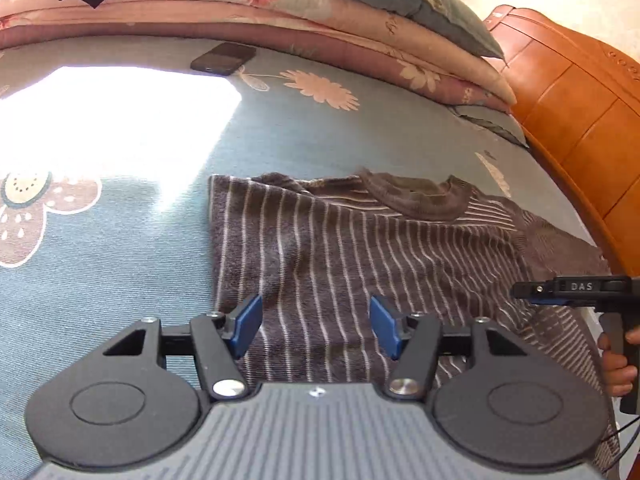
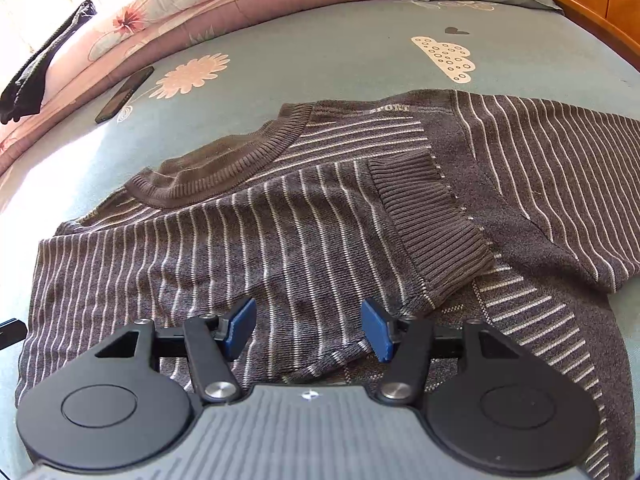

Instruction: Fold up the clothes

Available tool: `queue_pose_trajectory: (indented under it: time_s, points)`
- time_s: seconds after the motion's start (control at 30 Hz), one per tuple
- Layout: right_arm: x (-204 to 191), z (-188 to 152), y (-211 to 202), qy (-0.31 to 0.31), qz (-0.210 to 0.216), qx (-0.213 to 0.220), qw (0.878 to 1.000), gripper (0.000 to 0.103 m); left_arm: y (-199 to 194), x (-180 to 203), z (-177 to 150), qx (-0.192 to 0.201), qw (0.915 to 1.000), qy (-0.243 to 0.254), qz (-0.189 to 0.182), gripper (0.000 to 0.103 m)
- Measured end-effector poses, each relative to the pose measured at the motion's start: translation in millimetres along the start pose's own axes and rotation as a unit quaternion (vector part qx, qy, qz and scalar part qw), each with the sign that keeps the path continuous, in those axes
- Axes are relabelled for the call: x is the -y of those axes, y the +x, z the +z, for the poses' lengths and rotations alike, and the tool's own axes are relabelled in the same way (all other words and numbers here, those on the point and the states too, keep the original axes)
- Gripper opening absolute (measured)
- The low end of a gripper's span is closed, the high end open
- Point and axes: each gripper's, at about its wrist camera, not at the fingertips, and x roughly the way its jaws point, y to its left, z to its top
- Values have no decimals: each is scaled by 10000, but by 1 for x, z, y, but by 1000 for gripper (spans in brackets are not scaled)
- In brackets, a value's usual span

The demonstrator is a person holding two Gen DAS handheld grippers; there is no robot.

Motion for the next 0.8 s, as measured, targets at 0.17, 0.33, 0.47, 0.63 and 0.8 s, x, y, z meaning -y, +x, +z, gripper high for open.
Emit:
queue_pose_trajectory:
  time_s: [0.17,0.33,0.47,0.63,0.8]
  points:
    - [-28,-6,-11,-417,139,127,9990,63,3,0,-21,-367,9976,139,568,57]
    - [-56,-12,-21,-897,488,269,9944,63,-21,9,-25,-123,9992,115,356,59]
    - [-79,-26,-11,-1345,724,123,9882,44,-10,30,-34,-339,9968,675,278,61]
    - [-79,-53,6,-1676,423,-351,9843,29,-10,25,-51,-595,9967,425,364,60]
    - [-77,-48,-13,-1410,634,-97,9879,29,-18,43,-42,-295,9964,757,243,60]
